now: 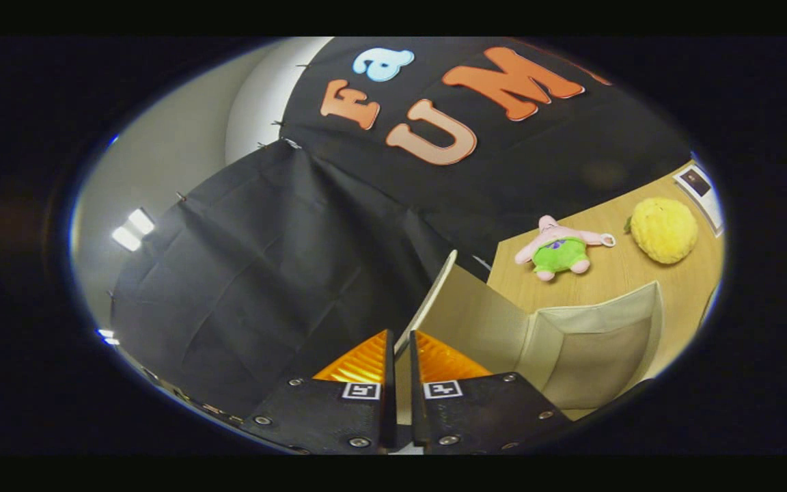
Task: Open the storage box then place both shoes into the box .Put the left shoe in first, then the right shoe, with the right side of both shoes facing outward in a uniform manner.
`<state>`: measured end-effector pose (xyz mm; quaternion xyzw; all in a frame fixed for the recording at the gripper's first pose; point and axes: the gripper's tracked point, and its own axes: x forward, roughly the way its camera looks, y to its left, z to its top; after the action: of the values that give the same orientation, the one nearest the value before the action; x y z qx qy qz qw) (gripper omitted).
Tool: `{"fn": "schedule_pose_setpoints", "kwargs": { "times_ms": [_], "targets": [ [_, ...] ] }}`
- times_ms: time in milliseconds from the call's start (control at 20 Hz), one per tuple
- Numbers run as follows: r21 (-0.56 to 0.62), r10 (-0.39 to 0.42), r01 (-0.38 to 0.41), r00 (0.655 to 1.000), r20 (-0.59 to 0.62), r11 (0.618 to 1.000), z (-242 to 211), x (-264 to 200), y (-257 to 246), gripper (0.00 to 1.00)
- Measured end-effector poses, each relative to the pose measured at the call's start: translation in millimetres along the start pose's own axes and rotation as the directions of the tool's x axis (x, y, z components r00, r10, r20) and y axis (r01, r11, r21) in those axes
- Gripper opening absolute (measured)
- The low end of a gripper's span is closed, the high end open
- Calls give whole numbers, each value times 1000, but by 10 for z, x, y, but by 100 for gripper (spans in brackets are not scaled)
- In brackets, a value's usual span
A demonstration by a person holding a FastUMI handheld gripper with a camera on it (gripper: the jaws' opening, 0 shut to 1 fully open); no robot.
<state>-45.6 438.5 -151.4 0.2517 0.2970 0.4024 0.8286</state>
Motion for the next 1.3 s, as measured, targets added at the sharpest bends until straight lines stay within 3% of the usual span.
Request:
{"fn": "schedule_pose_setpoints", "kwargs": {
  "times_ms": [250, 300, 350, 800, 1300],
  "targets": [
    [-86, -79, 79, 997, 9, 993, -39, -4, -127, 73],
    [-100, -105, 107, 994, 20, 989, -34, -23, -208, 91],
    [-111, -127, 130, 991, 30, 985, 5, -48, -275, 96],
    [-151, -286, 309, 946, 155, 939, 408, -470, -925, 98],
    [-176, -516, 581, 799, 310, 794, 639, -1454, -2051, 98]
  ]
}}
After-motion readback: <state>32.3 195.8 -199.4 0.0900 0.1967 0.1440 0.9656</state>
